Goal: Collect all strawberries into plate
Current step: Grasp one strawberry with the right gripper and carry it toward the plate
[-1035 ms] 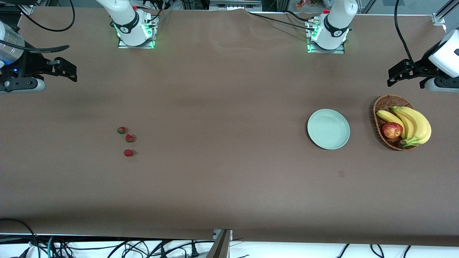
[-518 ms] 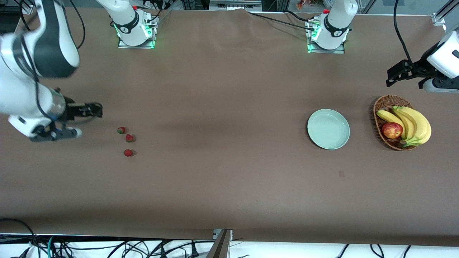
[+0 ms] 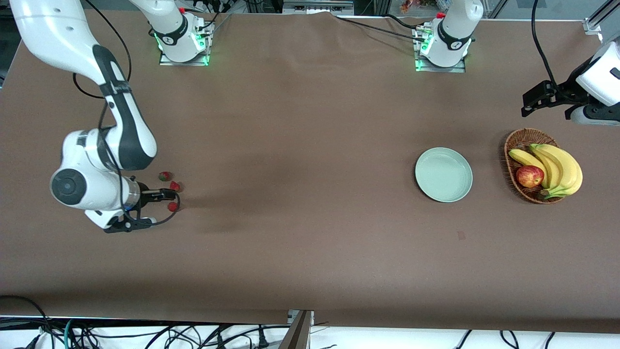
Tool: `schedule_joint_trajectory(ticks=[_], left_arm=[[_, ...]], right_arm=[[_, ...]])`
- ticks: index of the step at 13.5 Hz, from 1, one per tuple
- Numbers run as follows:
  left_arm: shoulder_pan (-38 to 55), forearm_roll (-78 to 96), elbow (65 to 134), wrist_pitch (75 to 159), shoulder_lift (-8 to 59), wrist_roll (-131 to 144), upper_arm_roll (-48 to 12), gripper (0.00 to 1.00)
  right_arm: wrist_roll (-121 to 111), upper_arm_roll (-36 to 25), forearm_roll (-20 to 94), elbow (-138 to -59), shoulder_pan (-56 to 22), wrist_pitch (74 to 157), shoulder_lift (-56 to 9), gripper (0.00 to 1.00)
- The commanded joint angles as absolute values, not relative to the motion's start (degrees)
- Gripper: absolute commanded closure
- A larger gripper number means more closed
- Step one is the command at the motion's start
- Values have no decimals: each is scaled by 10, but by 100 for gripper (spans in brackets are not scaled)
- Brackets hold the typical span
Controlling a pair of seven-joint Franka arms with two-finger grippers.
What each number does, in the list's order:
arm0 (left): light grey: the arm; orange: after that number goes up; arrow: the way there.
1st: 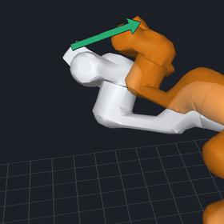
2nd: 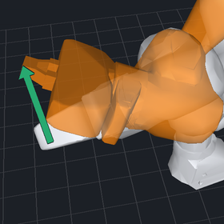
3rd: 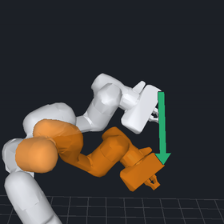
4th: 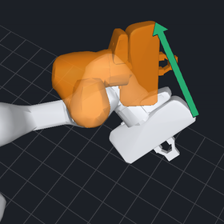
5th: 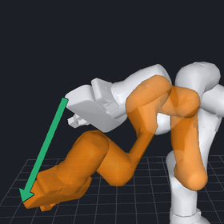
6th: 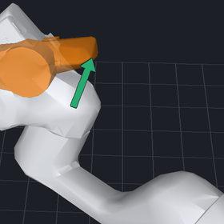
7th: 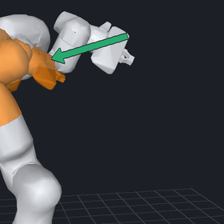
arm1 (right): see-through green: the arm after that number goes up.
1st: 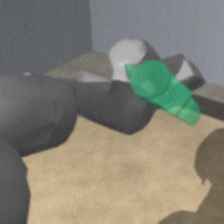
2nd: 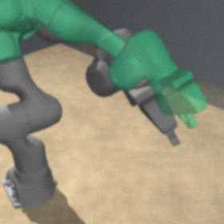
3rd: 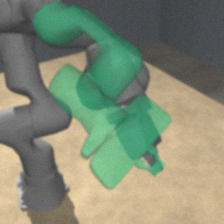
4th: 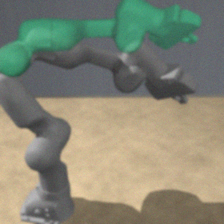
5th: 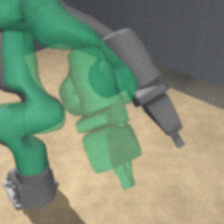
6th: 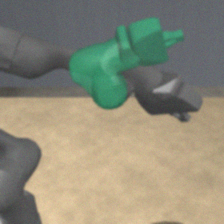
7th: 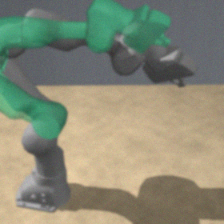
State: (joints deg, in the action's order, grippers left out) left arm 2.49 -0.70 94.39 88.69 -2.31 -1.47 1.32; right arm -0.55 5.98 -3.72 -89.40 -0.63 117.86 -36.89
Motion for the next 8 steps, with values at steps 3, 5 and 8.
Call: schedule_joint_trajectory(ticks=[3,5,8], left_arm=[[17,4,944,881,-28,-13,6,0],[17,4,944,881,-28,-13,6,0],[17,4,944,880,-28,-14,6,0]], right_arm=[[-1,62,-31,-925,-3,1267,-395,0],[-2,62,-31,-925,-2,1294,-408,0],[-6,62,-31,-928,-3,1314,-420,10]])
